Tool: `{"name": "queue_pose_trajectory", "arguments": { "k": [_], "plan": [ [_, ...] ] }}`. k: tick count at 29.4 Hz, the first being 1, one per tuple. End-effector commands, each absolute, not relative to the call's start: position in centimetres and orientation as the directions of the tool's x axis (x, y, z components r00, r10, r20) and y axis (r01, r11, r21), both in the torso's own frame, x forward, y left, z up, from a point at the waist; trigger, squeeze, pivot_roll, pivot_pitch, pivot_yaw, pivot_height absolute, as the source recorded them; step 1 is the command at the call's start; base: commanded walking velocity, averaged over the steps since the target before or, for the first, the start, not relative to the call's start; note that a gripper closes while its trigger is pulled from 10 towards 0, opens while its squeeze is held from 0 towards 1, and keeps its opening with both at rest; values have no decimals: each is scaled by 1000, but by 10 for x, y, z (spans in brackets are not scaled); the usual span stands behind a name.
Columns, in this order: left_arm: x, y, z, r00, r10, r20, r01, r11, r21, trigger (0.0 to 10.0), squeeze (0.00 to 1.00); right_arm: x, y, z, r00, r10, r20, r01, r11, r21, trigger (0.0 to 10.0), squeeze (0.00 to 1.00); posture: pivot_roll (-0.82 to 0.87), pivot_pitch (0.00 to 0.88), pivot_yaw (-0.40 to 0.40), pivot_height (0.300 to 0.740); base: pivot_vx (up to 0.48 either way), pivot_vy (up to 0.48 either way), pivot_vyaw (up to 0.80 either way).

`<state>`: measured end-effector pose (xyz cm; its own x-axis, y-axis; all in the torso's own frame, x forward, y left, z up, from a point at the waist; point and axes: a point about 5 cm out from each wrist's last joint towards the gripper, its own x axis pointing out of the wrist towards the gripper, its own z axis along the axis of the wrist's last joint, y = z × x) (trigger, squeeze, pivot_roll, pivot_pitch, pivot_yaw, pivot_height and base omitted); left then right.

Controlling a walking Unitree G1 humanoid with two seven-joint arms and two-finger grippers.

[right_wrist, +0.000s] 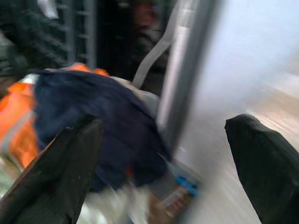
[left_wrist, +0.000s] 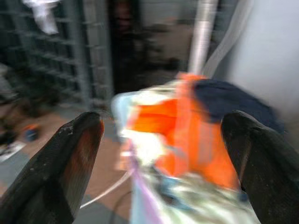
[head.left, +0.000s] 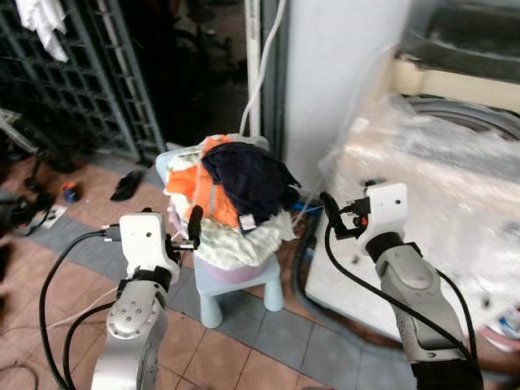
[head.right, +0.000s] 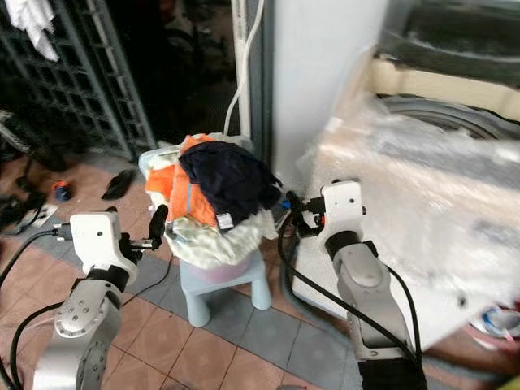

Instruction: Clothes washing

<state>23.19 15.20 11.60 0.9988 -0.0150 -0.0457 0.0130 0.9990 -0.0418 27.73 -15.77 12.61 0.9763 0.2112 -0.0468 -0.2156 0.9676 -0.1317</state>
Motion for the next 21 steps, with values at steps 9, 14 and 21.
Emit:
{"name": "queue_pose_trajectory", "arguments": {
  "k": [9, 14, 21],
  "plan": [
    [231, 160, 114, 998, 23, -54, -24, 999, -21, 10000, 0, 289, -142, 125, 958, 274, -79, -282, 952, -117, 10000, 0, 0, 0, 7, 740, 475, 0, 517],
    [231, 161, 111, 996, 43, -84, -44, 999, -15, 10000, 0, 299, -153, 109, 953, 207, -219, -241, 960, -142, 10000, 0, 11, 0, -1, 740, 87, 0, 0],
    [228, 161, 109, 995, 34, -91, -34, 999, -1, 10000, 0, 300, -169, 97, 942, 117, -315, -177, 970, -169, 10000, 0, 17, 0, -8, 740, 0, 0, 0]
  ]
}}
